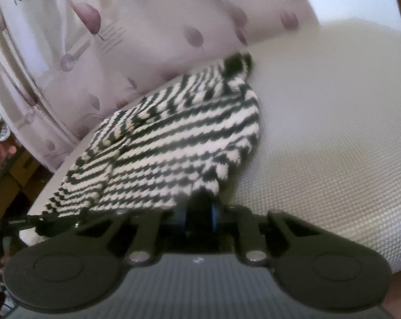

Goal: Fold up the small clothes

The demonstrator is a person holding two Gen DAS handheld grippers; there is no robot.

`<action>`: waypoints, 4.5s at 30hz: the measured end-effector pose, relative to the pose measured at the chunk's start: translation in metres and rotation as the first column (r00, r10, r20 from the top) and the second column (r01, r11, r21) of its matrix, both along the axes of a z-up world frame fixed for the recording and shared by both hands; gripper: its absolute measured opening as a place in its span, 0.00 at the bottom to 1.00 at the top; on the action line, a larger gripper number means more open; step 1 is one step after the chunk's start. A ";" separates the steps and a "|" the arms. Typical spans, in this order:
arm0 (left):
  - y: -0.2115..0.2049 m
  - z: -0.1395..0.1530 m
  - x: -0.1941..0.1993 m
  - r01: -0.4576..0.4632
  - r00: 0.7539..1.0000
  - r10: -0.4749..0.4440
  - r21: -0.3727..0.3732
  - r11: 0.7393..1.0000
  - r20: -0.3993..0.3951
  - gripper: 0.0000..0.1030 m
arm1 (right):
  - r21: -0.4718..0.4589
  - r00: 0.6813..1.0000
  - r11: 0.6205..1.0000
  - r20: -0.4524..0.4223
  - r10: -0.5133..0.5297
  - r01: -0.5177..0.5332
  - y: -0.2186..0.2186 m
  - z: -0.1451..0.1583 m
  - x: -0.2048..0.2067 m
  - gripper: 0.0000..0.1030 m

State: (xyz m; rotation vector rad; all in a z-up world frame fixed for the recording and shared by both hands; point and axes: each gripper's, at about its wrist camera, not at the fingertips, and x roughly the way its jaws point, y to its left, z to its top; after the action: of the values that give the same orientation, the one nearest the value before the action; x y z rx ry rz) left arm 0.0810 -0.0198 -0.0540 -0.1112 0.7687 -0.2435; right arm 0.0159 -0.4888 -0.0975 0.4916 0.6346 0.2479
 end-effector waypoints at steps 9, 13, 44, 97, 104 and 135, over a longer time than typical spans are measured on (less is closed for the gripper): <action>0.000 0.004 0.001 -0.006 1.000 0.006 0.004 1.000 -0.010 0.19 | 0.160 1.000 0.987 0.015 -0.023 0.021 -0.013 -0.001 -0.005 0.14; -0.003 0.009 0.000 -0.002 1.000 0.002 0.015 1.000 0.006 0.19 | 0.204 0.999 0.979 0.031 -0.023 0.016 -0.014 0.003 -0.005 0.14; -0.006 0.013 0.004 -0.011 1.000 0.011 0.001 1.000 0.018 0.19 | 0.059 1.000 0.998 -0.008 -0.017 0.017 -0.007 -0.002 -0.007 0.27; -0.028 0.089 0.081 -0.054 0.973 0.075 -0.102 0.993 0.217 0.19 | 0.365 0.966 0.931 0.251 -0.063 -0.034 -0.044 0.084 0.074 0.11; -0.025 0.093 0.102 -0.084 0.971 0.110 -0.127 0.988 0.212 0.19 | 0.356 0.962 0.935 0.258 -0.085 -0.013 -0.051 0.091 0.091 0.11; -0.052 0.036 0.288 -0.335 0.937 0.343 -0.106 0.936 0.067 0.23 | 0.432 0.981 0.887 0.023 -0.193 0.164 -0.078 0.019 0.290 0.13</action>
State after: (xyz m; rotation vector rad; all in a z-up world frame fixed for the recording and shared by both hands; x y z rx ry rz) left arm 0.3693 -0.0721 -0.0177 -0.3178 0.6415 0.0453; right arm 0.3063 -0.5664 -0.0785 0.9592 0.4646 0.2275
